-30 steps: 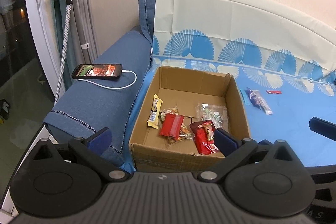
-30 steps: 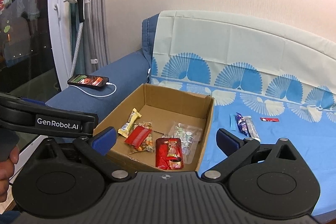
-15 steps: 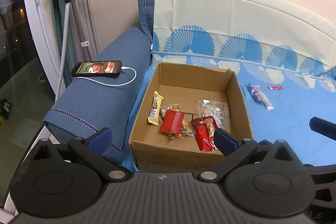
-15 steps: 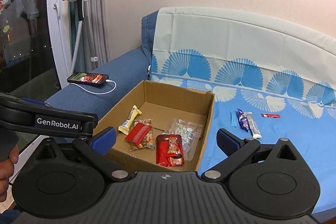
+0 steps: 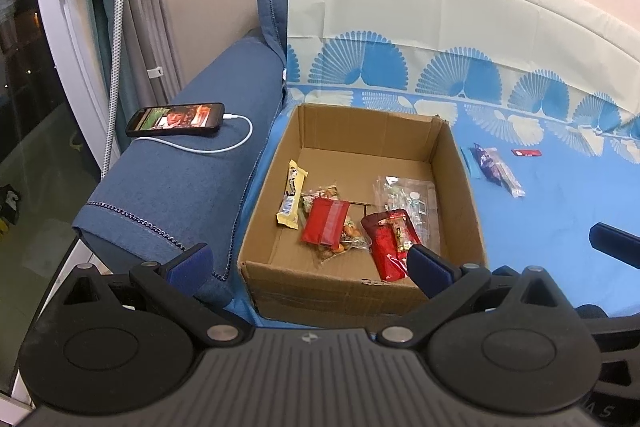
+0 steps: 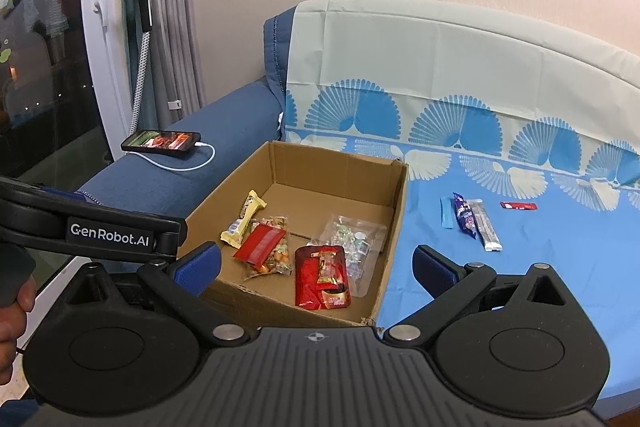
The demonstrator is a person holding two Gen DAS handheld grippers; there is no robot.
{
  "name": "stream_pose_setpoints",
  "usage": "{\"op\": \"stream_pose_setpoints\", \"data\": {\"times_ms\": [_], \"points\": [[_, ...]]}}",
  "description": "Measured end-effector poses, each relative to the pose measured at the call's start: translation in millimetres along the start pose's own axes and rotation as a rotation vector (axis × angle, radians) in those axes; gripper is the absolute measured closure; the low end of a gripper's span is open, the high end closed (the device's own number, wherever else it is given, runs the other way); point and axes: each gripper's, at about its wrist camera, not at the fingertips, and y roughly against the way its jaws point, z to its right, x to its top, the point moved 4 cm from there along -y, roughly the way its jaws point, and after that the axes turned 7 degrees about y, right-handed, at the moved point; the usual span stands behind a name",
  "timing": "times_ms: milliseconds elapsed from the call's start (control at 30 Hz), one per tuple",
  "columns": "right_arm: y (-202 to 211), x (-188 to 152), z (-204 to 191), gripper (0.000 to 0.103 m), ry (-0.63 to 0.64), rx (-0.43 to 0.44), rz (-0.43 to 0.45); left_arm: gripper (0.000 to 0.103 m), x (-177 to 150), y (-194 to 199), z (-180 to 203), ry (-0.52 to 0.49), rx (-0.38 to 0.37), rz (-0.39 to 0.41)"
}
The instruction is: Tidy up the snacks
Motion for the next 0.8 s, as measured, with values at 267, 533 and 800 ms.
{"op": "stream_pose_setpoints", "data": {"times_ms": [267, 533, 800], "points": [[-8.3, -4.4, 7.0, 0.001, -0.024, 0.004, -0.013, 0.000, 2.0, -9.8, 7.3, -0.013, 0.004, -0.029], [-12.9, -2.9, 28.1, 0.001, -0.068, -0.028, 0.002, 0.000, 15.5, -16.7, 29.2, -0.054, -0.013, -0.033], [-11.1, -13.5, 87.3, 0.001, -0.162, -0.135, 0.007, 0.000, 39.6, -36.5, 79.9, -0.105, -0.074, -0.077]]}}
